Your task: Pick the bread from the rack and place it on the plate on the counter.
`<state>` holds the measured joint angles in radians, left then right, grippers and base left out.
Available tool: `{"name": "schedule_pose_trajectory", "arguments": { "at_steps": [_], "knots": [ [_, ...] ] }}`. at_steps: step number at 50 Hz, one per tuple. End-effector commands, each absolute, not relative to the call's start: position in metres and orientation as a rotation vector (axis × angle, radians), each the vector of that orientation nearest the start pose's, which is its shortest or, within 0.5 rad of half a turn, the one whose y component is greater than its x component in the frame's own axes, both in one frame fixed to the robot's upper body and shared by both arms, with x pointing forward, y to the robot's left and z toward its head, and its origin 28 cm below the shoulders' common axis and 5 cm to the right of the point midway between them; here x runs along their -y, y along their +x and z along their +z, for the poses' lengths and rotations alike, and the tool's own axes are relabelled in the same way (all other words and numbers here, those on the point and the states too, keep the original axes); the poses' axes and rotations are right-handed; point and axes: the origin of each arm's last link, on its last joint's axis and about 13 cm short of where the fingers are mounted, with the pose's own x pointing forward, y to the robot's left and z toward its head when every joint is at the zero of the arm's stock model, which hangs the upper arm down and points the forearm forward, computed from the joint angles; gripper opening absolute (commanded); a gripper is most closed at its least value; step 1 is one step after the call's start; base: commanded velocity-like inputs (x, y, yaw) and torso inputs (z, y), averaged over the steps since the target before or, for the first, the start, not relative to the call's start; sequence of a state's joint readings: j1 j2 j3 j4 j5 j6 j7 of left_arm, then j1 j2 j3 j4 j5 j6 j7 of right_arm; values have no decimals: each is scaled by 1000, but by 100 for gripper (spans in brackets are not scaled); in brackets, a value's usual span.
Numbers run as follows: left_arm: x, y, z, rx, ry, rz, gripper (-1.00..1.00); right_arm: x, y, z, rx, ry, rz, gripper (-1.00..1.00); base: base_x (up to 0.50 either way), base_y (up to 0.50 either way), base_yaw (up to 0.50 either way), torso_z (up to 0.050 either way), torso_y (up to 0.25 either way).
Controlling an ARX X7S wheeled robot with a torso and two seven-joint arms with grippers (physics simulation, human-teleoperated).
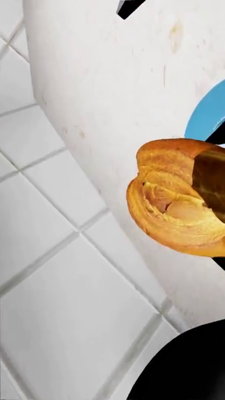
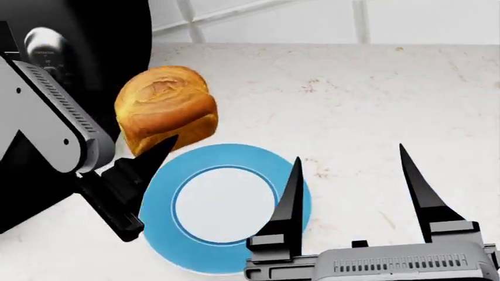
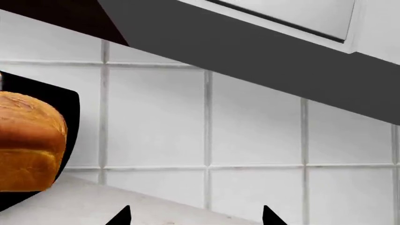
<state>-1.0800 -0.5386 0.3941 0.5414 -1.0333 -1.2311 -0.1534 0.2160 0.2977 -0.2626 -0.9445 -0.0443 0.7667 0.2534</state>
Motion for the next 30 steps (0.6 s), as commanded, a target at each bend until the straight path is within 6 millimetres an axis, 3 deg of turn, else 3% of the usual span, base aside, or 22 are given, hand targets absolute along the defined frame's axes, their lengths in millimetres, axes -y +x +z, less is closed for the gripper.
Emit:
{"name": "schedule_pose_trajectory", "arguments": {
  "at_steps": [1,14,30],
  "knots": [
    [-205,277,246,-95,345,-656,-100,98,185,180,400,-272,-33,100,0,0,0,0,0],
    [-194,288,223,-172,345,-707,-100,98,183,179,398,-268,-33,100,0,0,0,0,0],
    [-189,302,210,-211,338,-728,-100,98,182,179,401,-267,-33,100,0,0,0,0,1]
  ]
}}
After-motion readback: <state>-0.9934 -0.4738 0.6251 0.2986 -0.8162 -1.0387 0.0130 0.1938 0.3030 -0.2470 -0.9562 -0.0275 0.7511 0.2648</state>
